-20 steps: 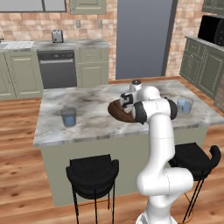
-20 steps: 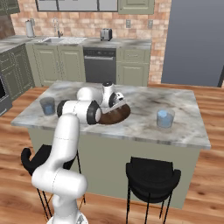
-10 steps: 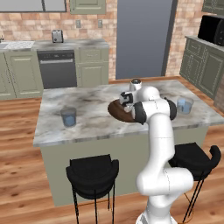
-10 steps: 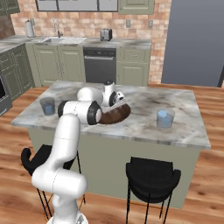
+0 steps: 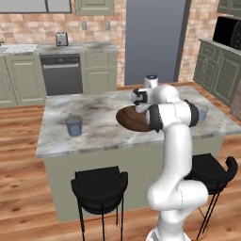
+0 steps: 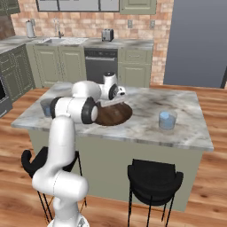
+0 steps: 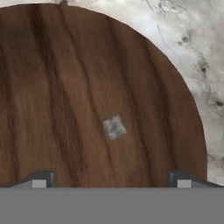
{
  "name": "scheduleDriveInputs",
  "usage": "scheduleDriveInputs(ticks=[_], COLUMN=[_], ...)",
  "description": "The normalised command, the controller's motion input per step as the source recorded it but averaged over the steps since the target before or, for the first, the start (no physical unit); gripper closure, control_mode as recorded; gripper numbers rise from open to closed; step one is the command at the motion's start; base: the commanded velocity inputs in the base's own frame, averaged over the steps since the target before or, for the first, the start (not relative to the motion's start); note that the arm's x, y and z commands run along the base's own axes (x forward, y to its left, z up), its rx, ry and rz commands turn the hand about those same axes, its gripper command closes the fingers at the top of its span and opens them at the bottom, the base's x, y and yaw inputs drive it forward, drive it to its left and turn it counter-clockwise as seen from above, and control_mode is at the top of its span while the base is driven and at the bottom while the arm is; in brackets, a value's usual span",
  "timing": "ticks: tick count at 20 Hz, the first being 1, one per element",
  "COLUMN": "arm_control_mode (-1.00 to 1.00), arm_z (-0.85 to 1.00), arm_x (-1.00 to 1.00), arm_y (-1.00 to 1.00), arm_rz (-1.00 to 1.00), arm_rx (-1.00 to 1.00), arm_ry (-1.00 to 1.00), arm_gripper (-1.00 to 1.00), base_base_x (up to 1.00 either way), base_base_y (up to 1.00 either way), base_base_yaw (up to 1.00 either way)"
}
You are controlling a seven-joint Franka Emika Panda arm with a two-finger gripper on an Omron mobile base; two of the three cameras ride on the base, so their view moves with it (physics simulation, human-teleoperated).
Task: There are four ice cubes in the ice bowl. Place two ice cubes in each glass of water.
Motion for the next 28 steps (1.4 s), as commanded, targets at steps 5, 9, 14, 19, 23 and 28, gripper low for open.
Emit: scheduleDriveInputs(ticks=[5, 9, 14, 19, 23, 28], arm_control_mode=[-1.0, -1.0, -1.0, -1.0, -1.0, -1.0], arm_z=[0.08, 0.77, 0.53, -0.25, 0.39, 0.44], arm_x=[-1.0, -1.0, -0.48, 0.15, 0.61, 0.1], arm_y=[0.36, 0.26, -0.45, -0.65, -0.08, 0.03], arm_rz=[-0.24, -0.24, -0.41, -0.48, -0.36, -0.09], arm_rx=[0.18, 0.11, 0.18, 0.35, 0.38, 0.19], arm_ry=[0.01, -0.23, -0.02, 0.31, 0.31, 0.06], arm_gripper=[-1.0, -1.0, -1.0, -1.0, -1.0, -1.0], base_base_x=[0.0, 0.0, 0.0, 0.0, 0.0, 0.0], base_base_y=[0.0, 0.0, 0.0, 0.0, 0.0, 0.0], base_base_yaw=[0.0, 0.0, 0.0, 0.0, 0.0, 0.0])
